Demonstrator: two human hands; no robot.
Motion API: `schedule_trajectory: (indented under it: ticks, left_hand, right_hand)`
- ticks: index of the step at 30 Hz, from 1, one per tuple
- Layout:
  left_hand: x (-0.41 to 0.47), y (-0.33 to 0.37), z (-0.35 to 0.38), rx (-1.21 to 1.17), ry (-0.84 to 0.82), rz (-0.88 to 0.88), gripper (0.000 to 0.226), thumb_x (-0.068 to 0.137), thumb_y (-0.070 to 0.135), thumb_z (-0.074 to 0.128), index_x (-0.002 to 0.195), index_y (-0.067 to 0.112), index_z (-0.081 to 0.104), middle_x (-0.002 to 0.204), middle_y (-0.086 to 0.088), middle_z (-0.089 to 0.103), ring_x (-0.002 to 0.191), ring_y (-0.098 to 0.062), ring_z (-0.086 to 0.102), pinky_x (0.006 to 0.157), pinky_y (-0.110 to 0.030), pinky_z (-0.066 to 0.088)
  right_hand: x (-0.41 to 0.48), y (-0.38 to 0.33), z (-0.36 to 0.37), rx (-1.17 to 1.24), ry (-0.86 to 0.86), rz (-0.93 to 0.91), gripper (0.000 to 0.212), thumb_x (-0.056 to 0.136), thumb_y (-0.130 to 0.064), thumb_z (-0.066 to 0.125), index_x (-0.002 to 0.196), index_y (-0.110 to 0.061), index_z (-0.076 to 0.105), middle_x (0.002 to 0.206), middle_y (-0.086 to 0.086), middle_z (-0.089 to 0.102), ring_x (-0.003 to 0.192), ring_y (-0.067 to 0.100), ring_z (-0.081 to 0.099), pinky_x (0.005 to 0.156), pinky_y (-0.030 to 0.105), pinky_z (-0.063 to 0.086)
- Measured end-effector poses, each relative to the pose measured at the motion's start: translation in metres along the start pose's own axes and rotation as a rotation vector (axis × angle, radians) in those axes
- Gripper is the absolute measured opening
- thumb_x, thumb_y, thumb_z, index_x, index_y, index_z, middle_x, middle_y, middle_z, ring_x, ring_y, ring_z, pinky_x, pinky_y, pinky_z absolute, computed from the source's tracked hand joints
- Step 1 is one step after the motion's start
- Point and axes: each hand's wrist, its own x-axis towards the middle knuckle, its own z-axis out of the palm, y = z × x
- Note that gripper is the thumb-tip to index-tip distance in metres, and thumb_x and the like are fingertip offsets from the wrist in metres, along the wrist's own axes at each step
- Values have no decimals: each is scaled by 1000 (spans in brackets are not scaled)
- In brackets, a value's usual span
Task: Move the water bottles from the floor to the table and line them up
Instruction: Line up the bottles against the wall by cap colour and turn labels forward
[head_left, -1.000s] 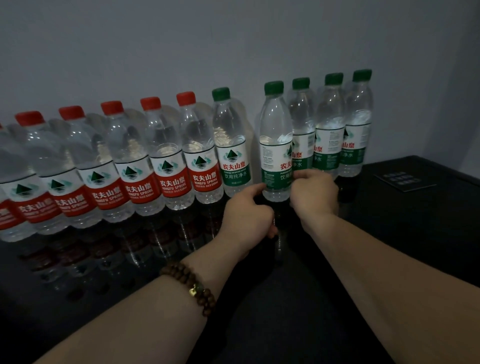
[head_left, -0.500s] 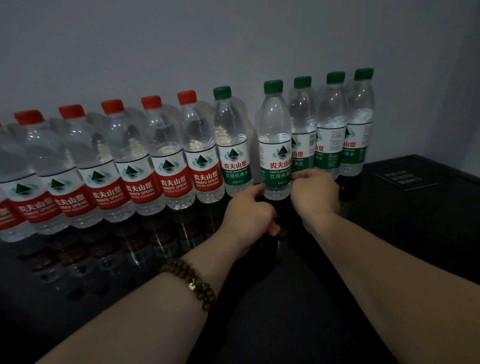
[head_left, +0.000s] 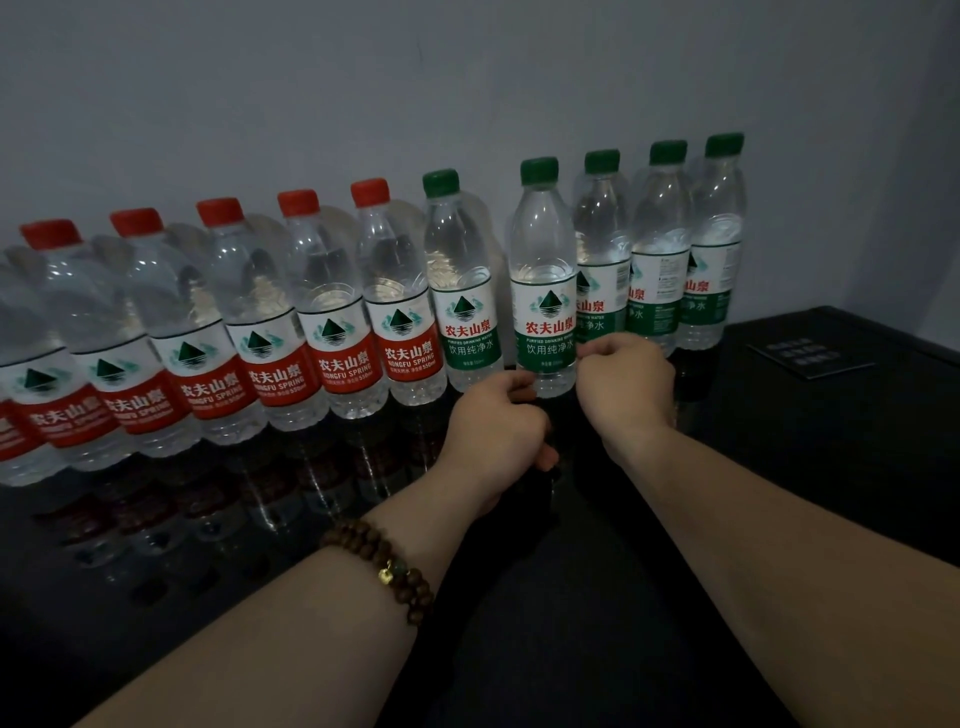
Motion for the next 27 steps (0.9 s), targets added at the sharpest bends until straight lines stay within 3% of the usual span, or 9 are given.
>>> schedule_trajectory:
  ticks: [3,7,15,18,22,27]
  left_hand:
    - [1,-1,-1,12,-9,8,75,82,-8,55,153,14,45,135,-2,56,49,-22,68,47,-26,52]
    - [-1,1,-1,65,-44,38,80,78,-5,57,153,19,46,105,20,58,52,-22,70,52,-29,54]
    - [-3,5,-3,86,-101,29,80,78,-6,60,152,23,46,58,38,61,54,-22,68,54,-31,55]
    - [-1,8,-5,75,-137,2,81,83,-9,60,154,24,42,48,32,58,61,-31,65,53,-30,55]
    - [3,8,-6,45,-161,-33,83,88,-10,58,159,24,33,42,25,56,53,-23,62,43,-23,48]
    - [6,9,-7,34,-174,-38,80,90,-8,60,158,25,34,57,25,67,49,-16,65,41,-20,46]
  right_hand:
    - [0,0,1,10,-2,7,19,87,-22,59,90,-29,76,81,-19,61,71,2,55,60,25,44]
    - [0,0,1,22,-8,22,19,85,-22,60,86,-30,77,77,-21,61,71,2,57,62,26,45]
    - [-6,-3,0,-3,-73,7,32,78,-25,55,97,-35,80,92,-13,75,84,21,71,78,41,62]
    - [-9,-6,0,-15,-106,0,38,74,-31,55,102,-38,79,94,-13,76,84,19,71,80,41,62]
    - [-14,-10,-1,4,-140,3,42,69,-33,54,103,-38,79,93,-16,77,82,19,73,79,43,63]
    - [-16,-10,0,43,-165,-17,35,65,-30,50,75,-49,77,89,-19,77,75,22,74,73,45,65]
